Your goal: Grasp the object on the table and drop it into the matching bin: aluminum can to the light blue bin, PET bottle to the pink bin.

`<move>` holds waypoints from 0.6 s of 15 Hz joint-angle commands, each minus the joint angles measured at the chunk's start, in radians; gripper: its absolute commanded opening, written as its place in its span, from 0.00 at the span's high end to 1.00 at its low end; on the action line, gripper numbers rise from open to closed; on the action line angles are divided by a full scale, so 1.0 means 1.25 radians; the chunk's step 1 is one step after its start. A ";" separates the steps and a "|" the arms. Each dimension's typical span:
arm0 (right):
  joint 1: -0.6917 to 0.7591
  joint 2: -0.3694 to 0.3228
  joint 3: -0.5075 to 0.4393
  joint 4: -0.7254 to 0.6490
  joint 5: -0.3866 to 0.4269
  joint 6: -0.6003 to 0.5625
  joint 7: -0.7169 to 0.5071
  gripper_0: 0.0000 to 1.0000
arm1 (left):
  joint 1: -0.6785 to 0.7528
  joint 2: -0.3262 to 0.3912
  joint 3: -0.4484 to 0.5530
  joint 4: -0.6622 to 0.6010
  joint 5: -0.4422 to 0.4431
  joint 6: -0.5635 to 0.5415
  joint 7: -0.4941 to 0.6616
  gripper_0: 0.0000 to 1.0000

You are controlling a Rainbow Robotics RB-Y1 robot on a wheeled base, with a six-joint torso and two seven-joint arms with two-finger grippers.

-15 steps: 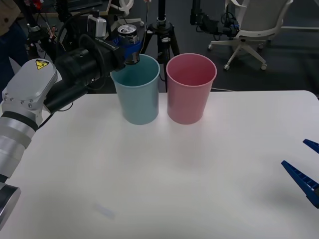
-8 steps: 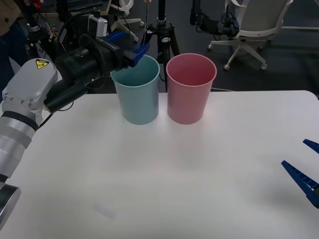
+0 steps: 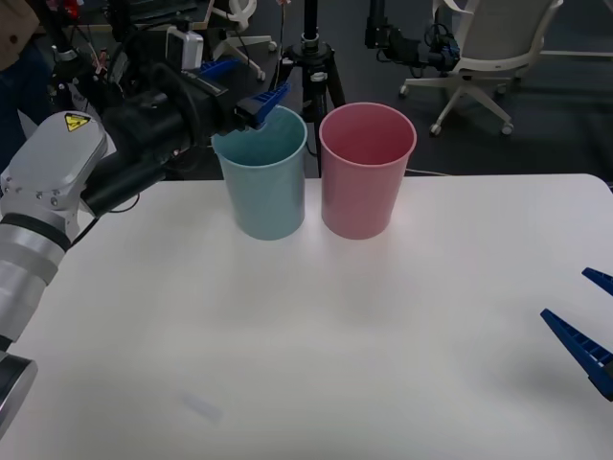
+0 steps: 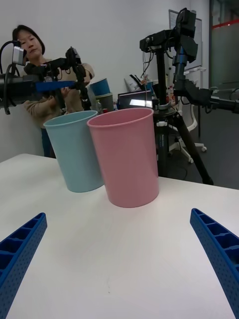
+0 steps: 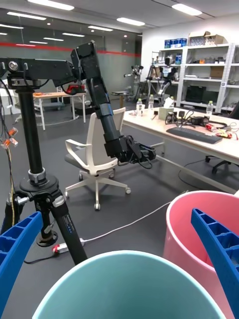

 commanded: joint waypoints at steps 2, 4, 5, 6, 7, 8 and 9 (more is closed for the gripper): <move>0.000 0.000 0.000 0.000 0.000 0.000 0.000 0.00 | 0.020 0.076 0.000 -0.005 0.097 -0.076 -0.061 0.00; 0.000 0.000 0.000 0.000 0.000 0.000 0.000 0.00 | 0.072 0.122 0.000 -0.067 0.149 -0.083 -0.089 0.00; 0.000 0.000 0.000 0.000 0.000 0.000 0.000 0.00 | 0.105 0.148 0.000 -0.110 0.172 -0.079 -0.086 0.00; 0.000 0.000 0.000 0.000 0.000 0.000 0.000 0.00 | 0.141 0.175 0.000 -0.152 0.196 -0.074 -0.086 0.00; 0.000 0.000 0.000 0.000 0.000 0.000 0.000 0.00 | 0.185 0.205 0.001 -0.203 0.227 -0.065 -0.086 0.00; 0.000 0.000 0.000 0.000 0.000 0.000 0.000 0.00 | 0.229 0.230 0.006 -0.253 0.253 -0.059 -0.085 0.00; 0.000 0.000 0.000 0.000 0.000 0.000 0.000 0.00 | 0.269 0.246 0.021 -0.291 0.268 -0.059 -0.085 0.00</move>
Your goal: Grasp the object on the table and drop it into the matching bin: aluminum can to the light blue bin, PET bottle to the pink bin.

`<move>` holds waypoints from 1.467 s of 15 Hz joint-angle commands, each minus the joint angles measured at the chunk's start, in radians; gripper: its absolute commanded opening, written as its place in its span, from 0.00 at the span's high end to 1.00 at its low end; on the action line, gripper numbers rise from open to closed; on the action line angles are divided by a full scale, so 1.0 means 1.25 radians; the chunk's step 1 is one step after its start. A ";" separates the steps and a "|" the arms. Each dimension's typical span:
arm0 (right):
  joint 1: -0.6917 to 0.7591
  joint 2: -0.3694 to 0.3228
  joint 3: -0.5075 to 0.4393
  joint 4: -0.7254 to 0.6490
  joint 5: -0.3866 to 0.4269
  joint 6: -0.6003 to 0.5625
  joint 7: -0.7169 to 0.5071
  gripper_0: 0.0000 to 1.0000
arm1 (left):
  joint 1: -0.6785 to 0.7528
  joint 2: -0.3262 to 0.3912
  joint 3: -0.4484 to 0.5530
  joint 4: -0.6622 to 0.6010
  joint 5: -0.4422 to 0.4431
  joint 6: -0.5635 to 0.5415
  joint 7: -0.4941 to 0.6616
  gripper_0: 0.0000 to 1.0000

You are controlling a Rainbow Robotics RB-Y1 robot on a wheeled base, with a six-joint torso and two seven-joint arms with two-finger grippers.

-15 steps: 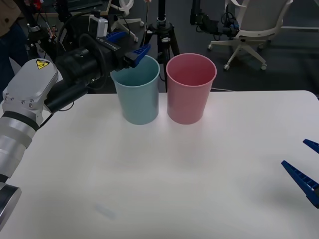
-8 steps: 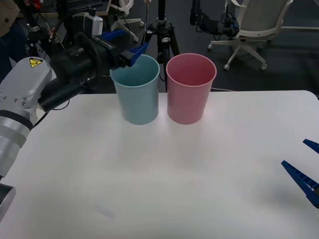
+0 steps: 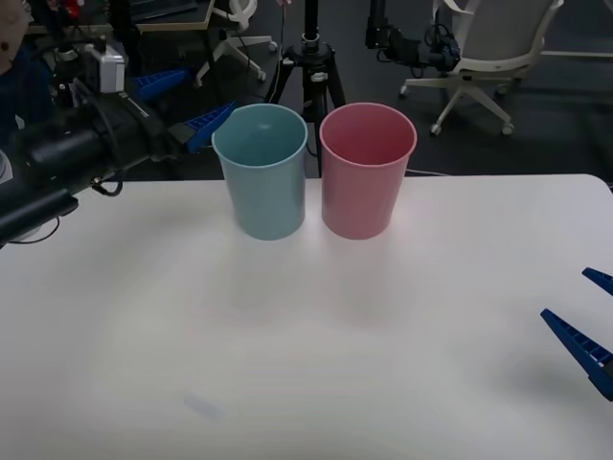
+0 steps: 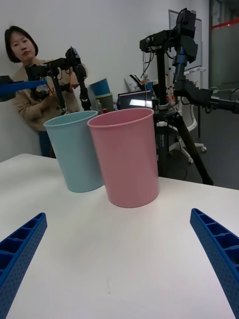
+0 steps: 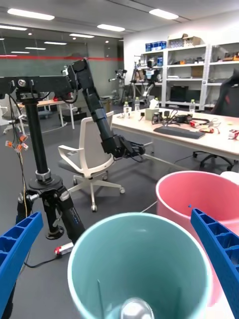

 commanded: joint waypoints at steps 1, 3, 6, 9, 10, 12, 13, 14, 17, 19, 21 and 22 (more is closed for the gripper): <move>0.000 0.000 0.000 0.000 0.000 0.000 0.000 0.00 | 0.122 0.046 0.045 -0.124 0.040 0.001 0.001 0.00; 0.000 0.000 0.000 0.000 0.000 0.000 0.000 0.00 | 0.206 0.051 0.090 -0.191 0.048 -0.007 0.003 0.00; 0.000 0.000 0.000 0.000 0.000 0.000 0.000 0.00 | 0.331 0.046 0.162 -0.260 0.063 -0.059 0.007 0.00; 0.000 0.000 0.000 0.000 0.000 0.000 0.000 0.00 | 0.462 0.008 0.234 -0.323 0.063 -0.109 0.007 0.00; 0.000 0.000 0.000 0.000 0.000 0.000 0.000 0.00 | 0.494 -0.013 0.255 -0.332 0.057 -0.131 0.007 0.00; 0.000 0.000 0.000 0.000 0.000 0.000 0.000 0.00 | 0.551 -0.068 0.309 -0.340 0.008 -0.186 0.008 0.00; 0.000 0.000 0.000 0.000 0.000 0.000 0.000 0.00 | 0.573 -0.103 0.337 -0.340 -0.023 -0.217 0.008 0.00; 0.000 0.000 0.000 0.000 0.000 0.000 0.000 0.00 | 0.589 -0.133 0.365 -0.340 -0.056 -0.244 0.008 0.00; 0.000 0.000 0.000 0.000 0.000 0.000 0.000 0.00 | 0.637 -0.228 0.440 -0.341 -0.133 -0.332 0.006 0.00; 0.000 0.000 0.000 0.000 0.000 0.000 0.000 0.00 | 0.666 -0.247 0.475 -0.340 -0.152 -0.377 -0.002 0.00; 0.000 0.000 0.000 0.000 0.000 0.000 0.000 0.00 | 0.708 -0.252 0.497 -0.340 -0.135 -0.396 -0.010 0.00; 0.000 0.000 0.000 0.000 0.000 0.000 0.000 0.00 | 0.730 -0.256 0.506 -0.340 -0.120 -0.401 -0.015 0.00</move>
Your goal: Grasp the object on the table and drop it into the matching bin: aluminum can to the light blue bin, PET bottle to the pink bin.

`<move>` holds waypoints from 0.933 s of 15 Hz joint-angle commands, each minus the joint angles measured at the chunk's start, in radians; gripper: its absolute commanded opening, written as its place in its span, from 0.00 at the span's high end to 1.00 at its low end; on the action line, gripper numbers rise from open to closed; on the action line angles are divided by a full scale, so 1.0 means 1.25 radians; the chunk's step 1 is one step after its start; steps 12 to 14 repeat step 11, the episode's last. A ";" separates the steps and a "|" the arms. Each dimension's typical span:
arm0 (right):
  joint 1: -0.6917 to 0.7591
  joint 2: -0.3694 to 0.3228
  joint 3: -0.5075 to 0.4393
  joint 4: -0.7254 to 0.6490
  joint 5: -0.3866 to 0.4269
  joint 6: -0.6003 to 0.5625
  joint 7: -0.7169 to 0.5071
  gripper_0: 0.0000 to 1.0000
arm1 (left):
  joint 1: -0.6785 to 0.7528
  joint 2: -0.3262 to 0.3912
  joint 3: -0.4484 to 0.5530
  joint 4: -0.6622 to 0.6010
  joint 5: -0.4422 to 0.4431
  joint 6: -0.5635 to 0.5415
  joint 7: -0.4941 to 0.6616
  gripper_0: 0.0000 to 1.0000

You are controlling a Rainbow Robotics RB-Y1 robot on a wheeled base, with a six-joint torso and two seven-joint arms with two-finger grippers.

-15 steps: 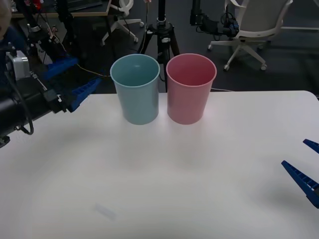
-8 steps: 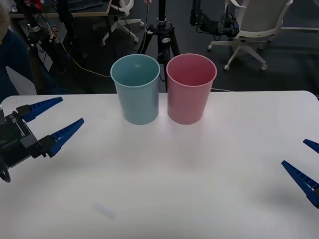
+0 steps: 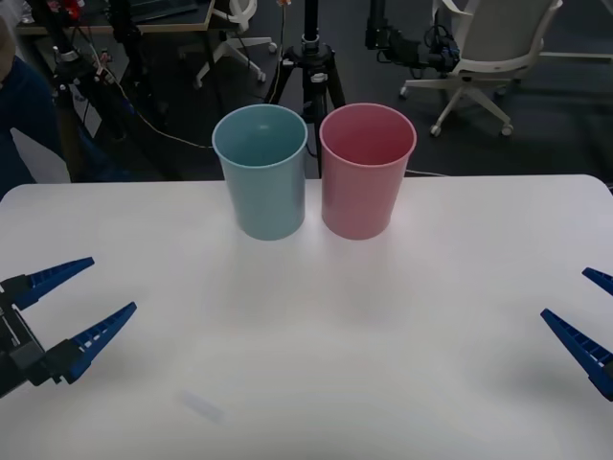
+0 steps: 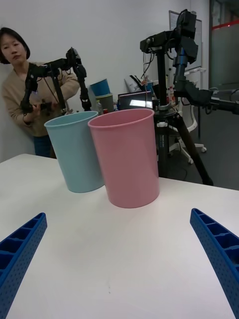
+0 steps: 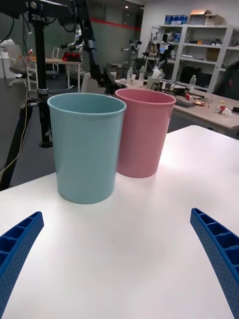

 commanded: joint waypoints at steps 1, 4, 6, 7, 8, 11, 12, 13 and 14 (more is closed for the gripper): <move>0.000 0.000 0.000 0.000 0.000 0.000 0.000 0.00 | 0.059 -0.005 0.035 0.000 0.031 -0.022 -0.015 0.00; 0.000 0.000 0.000 0.000 0.000 0.000 0.000 0.00 | 0.103 -0.007 0.073 0.000 0.053 -0.046 -0.014 0.00; 0.000 0.000 0.000 0.000 0.000 0.000 0.000 0.00 | 0.125 -0.007 0.082 0.002 0.065 -0.047 -0.017 0.00; 0.000 0.000 0.000 0.000 0.000 0.000 0.000 0.00 | 0.132 -0.007 0.083 0.000 0.067 -0.047 -0.017 0.00; 0.000 0.000 0.000 0.000 0.000 0.000 0.000 0.00 | 0.133 -0.007 0.083 0.002 0.067 -0.047 -0.017 0.00; 0.000 0.000 0.000 0.000 0.000 0.000 0.000 0.00 | 0.138 -0.007 0.081 0.006 0.069 -0.047 -0.014 0.00; 0.000 0.000 0.000 0.000 0.000 0.000 0.000 0.00 | 0.138 -0.007 0.081 0.006 0.069 -0.047 -0.014 0.00; 0.000 0.000 0.000 0.000 0.000 0.000 0.000 0.00 | 0.138 -0.007 0.081 0.006 0.069 -0.047 -0.014 0.00; 0.000 0.000 0.000 0.000 0.000 0.000 0.000 0.00 | 0.138 -0.007 0.081 0.006 0.069 -0.047 -0.014 0.00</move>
